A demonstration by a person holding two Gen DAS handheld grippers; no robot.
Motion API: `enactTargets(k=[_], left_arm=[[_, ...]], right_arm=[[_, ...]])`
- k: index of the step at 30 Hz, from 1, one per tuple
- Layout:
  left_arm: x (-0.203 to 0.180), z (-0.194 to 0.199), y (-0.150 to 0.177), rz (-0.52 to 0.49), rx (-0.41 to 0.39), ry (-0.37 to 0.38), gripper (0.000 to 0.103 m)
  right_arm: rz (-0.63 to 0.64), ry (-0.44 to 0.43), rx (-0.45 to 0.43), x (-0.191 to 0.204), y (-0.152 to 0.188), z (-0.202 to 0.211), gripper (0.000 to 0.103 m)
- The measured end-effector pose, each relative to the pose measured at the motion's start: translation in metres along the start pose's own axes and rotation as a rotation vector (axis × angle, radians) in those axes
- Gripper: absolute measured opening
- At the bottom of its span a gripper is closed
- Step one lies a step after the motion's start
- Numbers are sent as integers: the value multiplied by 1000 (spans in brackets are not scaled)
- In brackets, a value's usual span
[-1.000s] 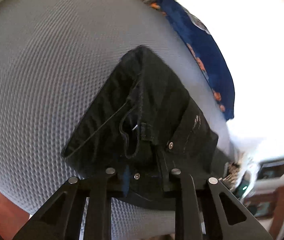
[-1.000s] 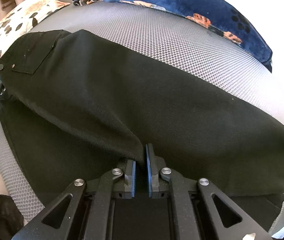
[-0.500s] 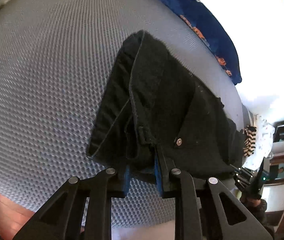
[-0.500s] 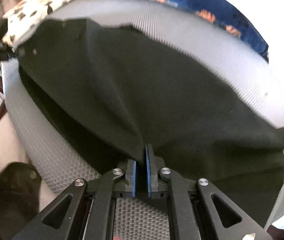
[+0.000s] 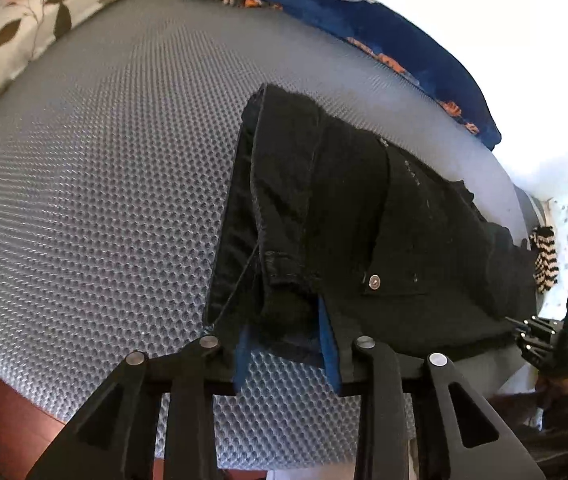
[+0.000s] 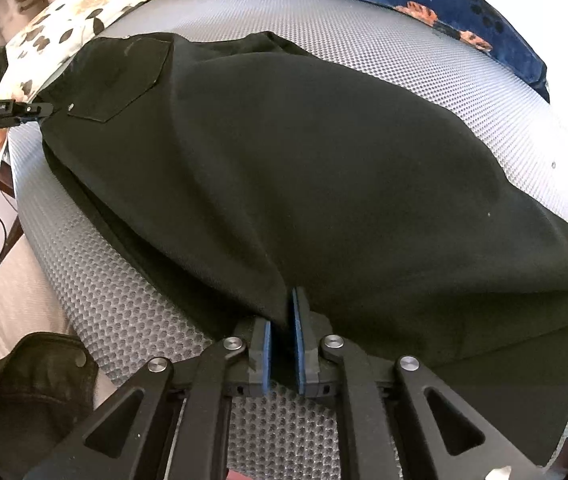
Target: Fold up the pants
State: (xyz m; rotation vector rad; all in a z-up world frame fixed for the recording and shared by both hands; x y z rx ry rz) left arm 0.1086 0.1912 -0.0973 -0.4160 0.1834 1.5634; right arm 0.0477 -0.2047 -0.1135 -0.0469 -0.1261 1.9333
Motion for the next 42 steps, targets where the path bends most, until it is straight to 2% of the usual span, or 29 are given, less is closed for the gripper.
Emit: enactTargets(k=[3, 6, 8, 12, 14, 15, 16, 18, 19, 22, 26, 32, 33, 37, 42], left_arm=[[-5, 16, 7, -32, -50, -59, 37], [-12, 33, 14, -74, -117, -133, 37], [-11, 39, 15, -89, -148, -179, 37], [-30, 36, 13, -92, -191, -138, 37], [-52, 36, 14, -162, -225, -140, 37], [-66, 35, 14, -207, -236, -141, 37], [-82, 32, 16, -263, -234, -143, 39], [-108, 22, 17, -335, -210, -138, 42], [-123, 14, 18, -375, -194, -125, 43], [-158, -11, 24, -475, -154, -104, 43], [-203, -51, 40, -638, -93, -132, 43], [-264, -90, 70, -849, -44, -127, 43], [-273, -95, 73, -874, -34, -117, 43], [-301, -112, 85, -934, 2, -82, 43], [-323, -130, 97, -981, 40, -74, 43]], right_arm=[[-16, 0, -6, -4, 3, 3, 9], [8, 35, -13, 3, 10, 11, 9], [9, 22, -3, 6, 13, 8, 9], [-9, -3, -5, 3, 16, 1, 11], [-26, -17, -4, 1, 15, 1, 15], [-30, -26, -3, 1, 16, 2, 22], [-33, -31, 0, 0, 16, 4, 33], [-44, -32, -18, -2, 18, 12, 44], [-45, -40, -28, -3, 19, 17, 46], [-58, -52, -49, -11, 22, 29, 48], [-158, -70, -88, -39, 31, 42, 48], [-418, -77, -140, -118, 51, 56, 48], [-497, -88, -146, -140, 58, 56, 48], [-658, -123, -173, -189, 72, 58, 48], [-763, -177, -193, -217, 79, 54, 49]])
Point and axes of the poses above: each gripper's, at about its wrist camera, not at the fingertips, and z roughly against the way its jaws point, x to its left, y to its underside, the point moved 5 cm from there along -z, roughly the way its jaws point, and after that the axes turned 13 degrees about x, right-handed, at the moved point
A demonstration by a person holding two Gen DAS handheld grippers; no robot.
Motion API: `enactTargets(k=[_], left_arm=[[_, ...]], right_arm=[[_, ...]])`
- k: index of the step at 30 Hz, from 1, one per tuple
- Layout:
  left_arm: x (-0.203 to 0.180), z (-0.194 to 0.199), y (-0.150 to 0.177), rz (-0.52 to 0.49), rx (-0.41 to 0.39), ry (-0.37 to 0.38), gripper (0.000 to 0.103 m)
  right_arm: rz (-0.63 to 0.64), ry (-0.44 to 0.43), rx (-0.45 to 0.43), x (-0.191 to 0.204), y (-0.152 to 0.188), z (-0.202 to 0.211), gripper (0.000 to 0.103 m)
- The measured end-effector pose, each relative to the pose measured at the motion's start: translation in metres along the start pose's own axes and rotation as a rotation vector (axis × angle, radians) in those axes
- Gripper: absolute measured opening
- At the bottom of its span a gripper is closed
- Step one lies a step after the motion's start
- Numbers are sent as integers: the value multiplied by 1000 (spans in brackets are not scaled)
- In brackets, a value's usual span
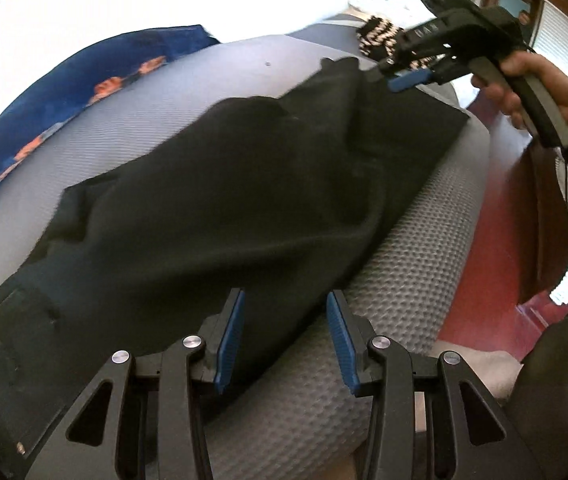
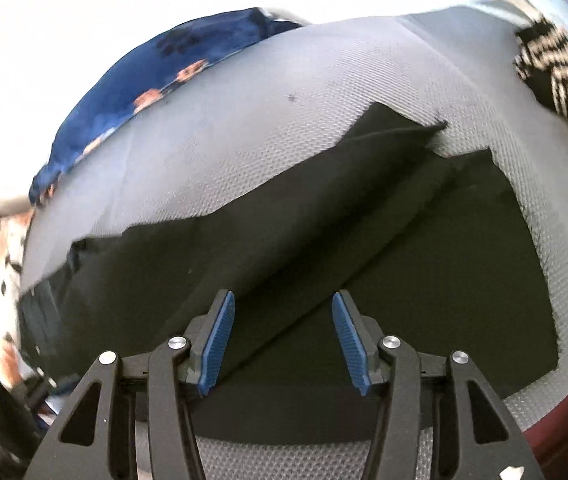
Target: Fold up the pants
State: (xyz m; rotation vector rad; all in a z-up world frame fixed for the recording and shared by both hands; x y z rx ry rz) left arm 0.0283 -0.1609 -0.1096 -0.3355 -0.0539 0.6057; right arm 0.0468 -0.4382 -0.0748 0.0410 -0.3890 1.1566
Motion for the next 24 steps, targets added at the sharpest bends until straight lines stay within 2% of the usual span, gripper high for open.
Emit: enactTargets(k=[3, 7, 8, 10, 12, 15, 17, 18, 19, 21, 23, 24], left_arm=[[-7, -7, -2, -17, 17, 2, 43], [-13, -14, -9, -27, 21, -7, 41], [-14, -15, -11, -27, 18, -5, 38], [-15, -15, -13, -32, 21, 24, 24], [-16, -14, -14, -42, 18, 32, 18], [-15, -13, -15, -28, 15, 47, 14], [-11, -11, -15, 4, 8, 71, 14], [-9, -9, -15, 15, 2, 79, 13], [-8, -7, -15, 26, -5, 84, 13], [-7, -6, -14, 39, -5, 96, 13], [-9, -5, -13, 25, -7, 78, 13], [-10, -6, -13, 24, -7, 72, 13]], right_arm=[[-38, -34, 3, -11, -3, -5, 49], [-55, -25, 6, -19, 0, -13, 49], [-66, -36, 7, -22, -1, -15, 49], [-88, -52, 7, -27, -4, -19, 49], [-110, -68, 0, -32, -8, -21, 49], [-144, -94, -22, -39, -19, -22, 47], [-176, -118, -29, -44, -28, -22, 39], [-184, -115, -31, -46, -32, -22, 18], [-189, -104, -39, -46, -36, -18, 5], [-168, -100, -63, -41, -42, -7, 4], [-122, -46, -110, -29, -51, 9, 4], [-111, -48, -110, -24, -55, 13, 4]])
Point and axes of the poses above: each gripper's, at about its wrist camera, not at the fingertips, and z roughly against the way its jaws point, x to its left, y to its underside, the point moved 5 cm from there along -z, roughly the way its jaws point, and after that the axes turned 13 degrees about x, right-handed, at the moved point
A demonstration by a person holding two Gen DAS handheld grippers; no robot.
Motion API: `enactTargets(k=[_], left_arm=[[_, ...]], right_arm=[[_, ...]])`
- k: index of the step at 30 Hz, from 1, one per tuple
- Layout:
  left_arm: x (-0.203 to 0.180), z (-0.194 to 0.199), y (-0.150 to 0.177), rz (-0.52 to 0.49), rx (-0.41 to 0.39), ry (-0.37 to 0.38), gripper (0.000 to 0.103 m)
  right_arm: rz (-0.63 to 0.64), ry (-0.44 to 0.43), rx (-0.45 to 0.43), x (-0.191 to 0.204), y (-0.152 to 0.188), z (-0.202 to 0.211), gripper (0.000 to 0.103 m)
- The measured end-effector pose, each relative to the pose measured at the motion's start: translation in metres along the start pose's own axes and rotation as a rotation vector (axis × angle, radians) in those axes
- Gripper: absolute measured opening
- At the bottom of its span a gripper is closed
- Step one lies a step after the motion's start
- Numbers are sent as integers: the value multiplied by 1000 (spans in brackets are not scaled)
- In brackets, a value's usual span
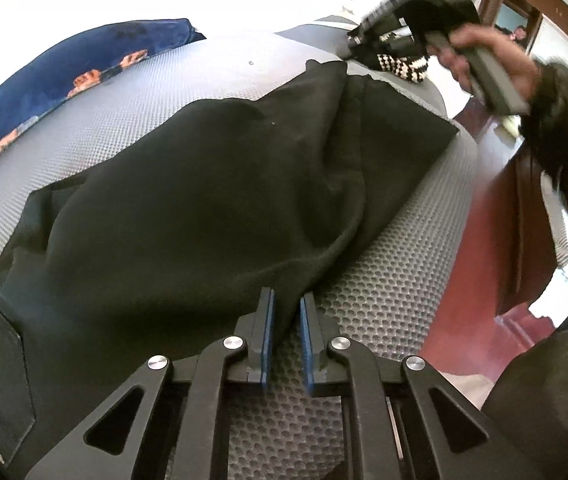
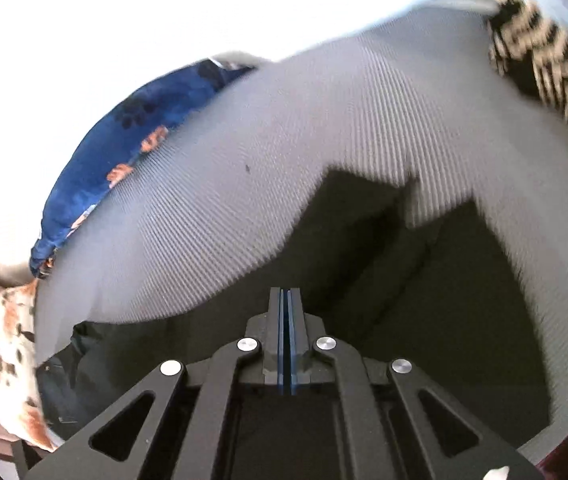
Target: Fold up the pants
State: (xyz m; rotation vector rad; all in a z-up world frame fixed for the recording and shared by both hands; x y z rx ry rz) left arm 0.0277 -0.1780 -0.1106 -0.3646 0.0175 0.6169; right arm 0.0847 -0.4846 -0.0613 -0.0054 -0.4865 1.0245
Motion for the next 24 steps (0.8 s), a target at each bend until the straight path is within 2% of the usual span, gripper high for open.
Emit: enactTargets(k=[2, 3, 4, 5, 6, 7, 8, 11, 13, 14, 18, 21, 24], left_arm=[[0, 0, 1, 5, 4, 1, 13], [0, 1, 1, 7, -1, 5, 13], [2, 2, 0, 11, -5, 14, 13], [4, 3, 0, 22, -7, 26, 13], [6, 2, -1, 33, -5, 40, 13], [7, 2, -1, 42, -3, 52, 13], [9, 3, -2, 48, -7, 59, 13], [16, 6, -5, 89, -19, 88, 13], [19, 9, -7, 109, -29, 99, 12], [21, 11, -8, 117, -36, 100, 12], [26, 14, -9, 144, -51, 104, 12], [26, 12, -7, 154, -46, 111, 12], [25, 13, -7, 148, -49, 99, 12]], right_arm=[[-26, -56, 35, 5, -6, 2, 4], [-48, -45, 33, 3, -8, 2, 11], [-70, 8, 25, -3, -7, 2, 34], [-83, 36, 23, -8, -5, 2, 47], [-104, 51, 25, -14, -1, -1, 58], [-133, 51, 34, -21, 5, -4, 58], [-153, 47, 51, -28, 10, -9, 58], [-203, 65, 84, -45, 21, -26, 49], [-234, 63, 65, -53, 21, -32, 37], [-252, 55, 40, -55, 18, -30, 35], [-312, 13, 23, -67, 4, -32, 9], [-344, -32, 30, -67, -4, -30, 7], [-313, -23, 13, -56, -7, -20, 5]])
Point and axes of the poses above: each gripper's, at about its wrist camera, not at the fingertips, and z roughly against the way its jaws point, x to its left, y to its underside, the point moved 5 cm from there along -z, roughly the way its jaws point, and after that the axes turned 13 degrees about x, right-handed, at the moved point
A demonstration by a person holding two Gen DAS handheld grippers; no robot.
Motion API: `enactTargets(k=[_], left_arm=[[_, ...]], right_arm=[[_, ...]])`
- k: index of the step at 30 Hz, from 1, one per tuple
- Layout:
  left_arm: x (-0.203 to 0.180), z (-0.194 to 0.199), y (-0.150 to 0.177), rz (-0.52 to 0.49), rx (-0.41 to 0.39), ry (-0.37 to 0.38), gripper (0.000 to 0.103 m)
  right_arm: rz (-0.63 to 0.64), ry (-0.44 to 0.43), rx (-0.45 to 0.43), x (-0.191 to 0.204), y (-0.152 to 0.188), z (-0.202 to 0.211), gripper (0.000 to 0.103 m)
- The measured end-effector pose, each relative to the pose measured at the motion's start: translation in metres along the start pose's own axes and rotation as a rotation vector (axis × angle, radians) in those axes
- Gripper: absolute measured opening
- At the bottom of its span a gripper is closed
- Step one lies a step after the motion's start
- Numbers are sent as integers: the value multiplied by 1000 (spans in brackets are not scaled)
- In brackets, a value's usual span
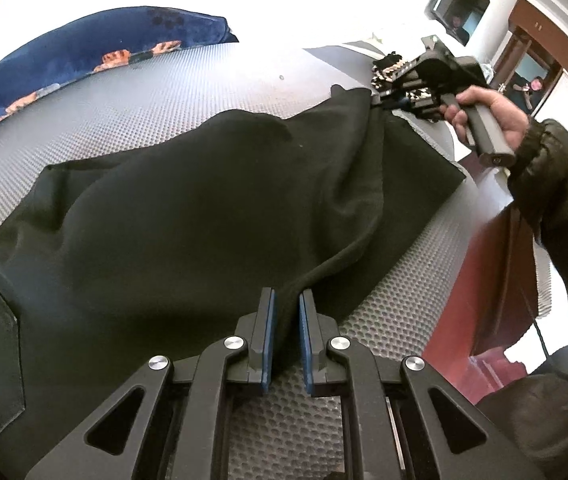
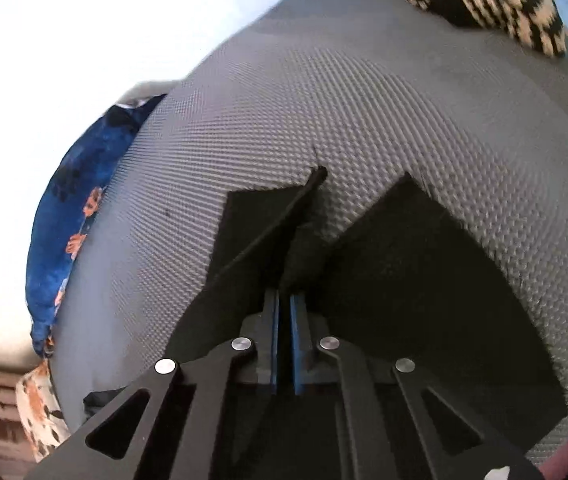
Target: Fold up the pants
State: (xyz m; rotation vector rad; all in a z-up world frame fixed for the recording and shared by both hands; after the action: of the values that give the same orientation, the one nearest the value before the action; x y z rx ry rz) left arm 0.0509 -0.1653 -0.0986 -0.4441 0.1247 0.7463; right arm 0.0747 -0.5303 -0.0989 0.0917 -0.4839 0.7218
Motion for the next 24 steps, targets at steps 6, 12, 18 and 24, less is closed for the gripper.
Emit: enactTargets(k=[6, 12, 18, 24], left_arm=[[10, 9, -3, 52, -33, 8, 11], [7, 21, -7, 39, -63, -1, 11], [-5, 1, 1, -32, -8, -1, 11], [-13, -24, 10, -98, 66, -44, 11]], right_arm=[[62, -72, -21, 51, -15, 26, 4], [161, -114, -171, 96, -17, 98, 4], [123, -30, -244, 39, 33, 138, 3], [-144, 82, -133, -96, 90, 85, 3]])
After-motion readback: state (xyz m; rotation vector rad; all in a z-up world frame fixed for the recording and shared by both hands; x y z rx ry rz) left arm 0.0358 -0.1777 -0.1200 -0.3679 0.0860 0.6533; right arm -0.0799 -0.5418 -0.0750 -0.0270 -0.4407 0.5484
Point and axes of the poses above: each gripper's, at about its wrist camera, not at the fingertips, and z roughly against the way its jaws point, x to its left, y to its underside, the point moved 5 cm from there along -z, roughly the way its jaws point, and after that the axes turned 13 degrees about x, right-handed, at the moved point
